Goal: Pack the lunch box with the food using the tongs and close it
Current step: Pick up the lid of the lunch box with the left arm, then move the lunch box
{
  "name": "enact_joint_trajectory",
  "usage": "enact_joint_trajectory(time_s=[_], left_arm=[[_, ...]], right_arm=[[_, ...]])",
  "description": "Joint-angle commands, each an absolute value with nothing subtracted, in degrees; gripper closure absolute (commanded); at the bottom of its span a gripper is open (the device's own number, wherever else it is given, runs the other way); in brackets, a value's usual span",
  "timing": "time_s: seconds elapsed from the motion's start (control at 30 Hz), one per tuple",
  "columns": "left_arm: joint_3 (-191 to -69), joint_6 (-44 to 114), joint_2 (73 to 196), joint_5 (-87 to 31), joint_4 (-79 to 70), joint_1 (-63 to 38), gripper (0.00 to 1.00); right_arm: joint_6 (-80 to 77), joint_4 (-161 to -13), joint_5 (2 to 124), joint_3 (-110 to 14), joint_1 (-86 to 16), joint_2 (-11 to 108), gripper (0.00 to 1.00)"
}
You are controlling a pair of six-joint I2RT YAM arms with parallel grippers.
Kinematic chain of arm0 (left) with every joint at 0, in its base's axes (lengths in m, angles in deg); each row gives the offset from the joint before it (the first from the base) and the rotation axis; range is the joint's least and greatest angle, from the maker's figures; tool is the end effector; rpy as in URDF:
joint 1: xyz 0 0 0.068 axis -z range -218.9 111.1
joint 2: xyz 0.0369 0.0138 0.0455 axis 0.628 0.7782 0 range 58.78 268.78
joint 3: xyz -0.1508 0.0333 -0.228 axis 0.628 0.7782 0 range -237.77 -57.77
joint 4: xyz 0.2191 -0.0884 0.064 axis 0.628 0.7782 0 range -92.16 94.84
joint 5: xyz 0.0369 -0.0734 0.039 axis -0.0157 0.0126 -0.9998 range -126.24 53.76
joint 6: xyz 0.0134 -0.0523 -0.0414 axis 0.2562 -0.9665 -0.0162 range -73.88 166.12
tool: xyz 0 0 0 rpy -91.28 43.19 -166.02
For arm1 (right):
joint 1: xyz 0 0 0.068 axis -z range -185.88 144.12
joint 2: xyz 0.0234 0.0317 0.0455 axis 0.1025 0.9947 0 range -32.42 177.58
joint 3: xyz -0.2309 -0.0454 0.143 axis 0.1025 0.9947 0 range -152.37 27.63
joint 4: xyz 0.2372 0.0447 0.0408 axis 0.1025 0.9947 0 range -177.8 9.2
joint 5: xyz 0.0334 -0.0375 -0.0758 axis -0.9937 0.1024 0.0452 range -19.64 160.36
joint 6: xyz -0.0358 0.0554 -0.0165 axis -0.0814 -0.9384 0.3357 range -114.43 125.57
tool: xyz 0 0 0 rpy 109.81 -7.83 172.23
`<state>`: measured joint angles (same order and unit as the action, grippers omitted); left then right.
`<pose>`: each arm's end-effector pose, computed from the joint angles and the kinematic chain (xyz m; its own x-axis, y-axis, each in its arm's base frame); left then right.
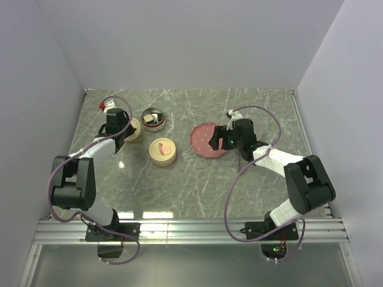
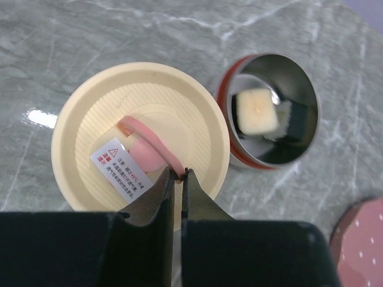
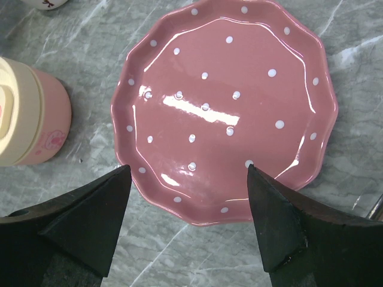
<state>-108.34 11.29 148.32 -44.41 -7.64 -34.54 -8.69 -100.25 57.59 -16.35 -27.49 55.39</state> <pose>0.3387 -0.0180 0.2132 -0.4272 -0.5344 -0.7293 -0.3496 0.8415 -0.4119 0.2968 0.1305 0.1996 -0.6009 0.0203 -0.7991 -0.3989 0.8587 0.3218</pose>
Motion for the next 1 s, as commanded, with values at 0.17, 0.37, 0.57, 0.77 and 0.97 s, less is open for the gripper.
enact_joint_trajectory(time_s=[0.17,0.37,0.57,0.77,0.97], left_arm=[[-103.8,17.7,136.3,-45.2,-13.0,-29.8,1.00],[-107.2,18.6,135.4,-36.7,-14.4,-29.8,1.00],[-116.7,19.4,143.4,-32.2,-11.5,-29.8,1.00],[-127.4,18.7,154.0,-27.5,-6.3,-29.9,1.00],[-130.5,18.4,158.9,-29.9,-3.5,-29.9,1.00]], right_arm=[[-9.1,-102.1,57.6,-18.8,-27.8,55.3,0.15],[-9.3,-102.0,57.7,-19.1,-27.8,55.7,0.15],[-9.2,-102.1,58.1,-18.5,-27.9,54.9,0.15],[-9.0,-102.2,58.7,-17.5,-27.9,53.4,0.15],[-8.8,-102.4,59.4,-16.3,-27.8,51.5,0.15]])
